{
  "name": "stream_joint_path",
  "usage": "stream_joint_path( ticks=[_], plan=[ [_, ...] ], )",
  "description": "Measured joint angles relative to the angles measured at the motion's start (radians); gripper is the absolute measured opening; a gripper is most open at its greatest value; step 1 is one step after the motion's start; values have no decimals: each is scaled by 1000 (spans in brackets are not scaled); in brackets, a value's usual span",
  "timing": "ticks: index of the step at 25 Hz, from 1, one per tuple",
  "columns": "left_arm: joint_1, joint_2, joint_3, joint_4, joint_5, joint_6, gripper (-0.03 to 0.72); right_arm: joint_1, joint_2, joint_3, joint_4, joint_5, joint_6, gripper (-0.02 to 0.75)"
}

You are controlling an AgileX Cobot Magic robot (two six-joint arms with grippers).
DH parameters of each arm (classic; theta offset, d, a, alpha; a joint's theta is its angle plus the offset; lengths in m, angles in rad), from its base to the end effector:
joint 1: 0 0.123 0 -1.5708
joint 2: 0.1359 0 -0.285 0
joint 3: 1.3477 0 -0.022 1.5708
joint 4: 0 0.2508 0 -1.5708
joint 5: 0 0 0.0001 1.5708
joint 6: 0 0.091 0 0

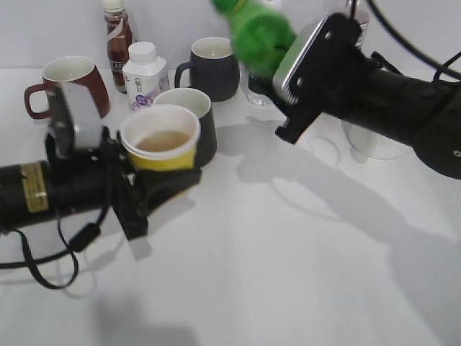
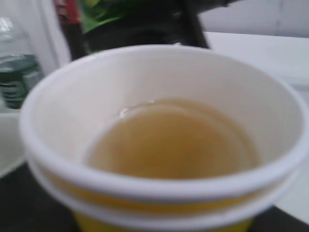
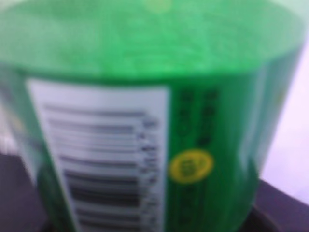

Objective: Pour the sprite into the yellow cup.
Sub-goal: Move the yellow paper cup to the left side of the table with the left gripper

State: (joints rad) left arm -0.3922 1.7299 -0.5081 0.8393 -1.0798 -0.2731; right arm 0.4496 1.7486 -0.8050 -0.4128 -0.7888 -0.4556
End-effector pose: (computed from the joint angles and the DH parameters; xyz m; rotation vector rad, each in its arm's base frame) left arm 0.2318 -0.1605 0.1613 1.0062 1.5117 -0.7732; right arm 0.3090 0.1778 0.2092 -1.1207 1.2484 0.0127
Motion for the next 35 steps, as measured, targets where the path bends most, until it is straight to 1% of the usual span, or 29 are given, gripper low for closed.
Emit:
stream_joint_path(
  ticks=[10, 14, 17, 19, 24, 27, 30, 32, 35],
  plan=[
    [158, -36, 0, -9, 44, -8, 397, 0, 0, -19, 94, -24, 398, 438],
    [210, -36, 0, -60, 71, -9, 397, 0, -1, -19, 111, 21, 495, 438],
    [237, -36, 0, -132, 97, -9, 397, 0, -1, -19, 111, 67, 528, 438],
    [249, -36, 0, -187, 103, -4, 397, 0, 0, -19, 112, 80, 533, 438],
    [254, -6, 0, -328, 105, 81, 397, 0, 42, -20, 149, 75, 539, 438],
    [254, 50, -1, -412, 69, 108, 397, 0, 71, -20, 164, 64, 540, 438],
    [254, 134, -11, -454, -10, 117, 397, 0, 83, -20, 174, 47, 540, 438],
    [254, 186, -26, -461, -63, 121, 397, 0, 89, -20, 179, 24, 540, 438],
    [254, 253, -56, -463, -97, 123, 396, 0, 93, -20, 180, 19, 539, 438]
  ],
)
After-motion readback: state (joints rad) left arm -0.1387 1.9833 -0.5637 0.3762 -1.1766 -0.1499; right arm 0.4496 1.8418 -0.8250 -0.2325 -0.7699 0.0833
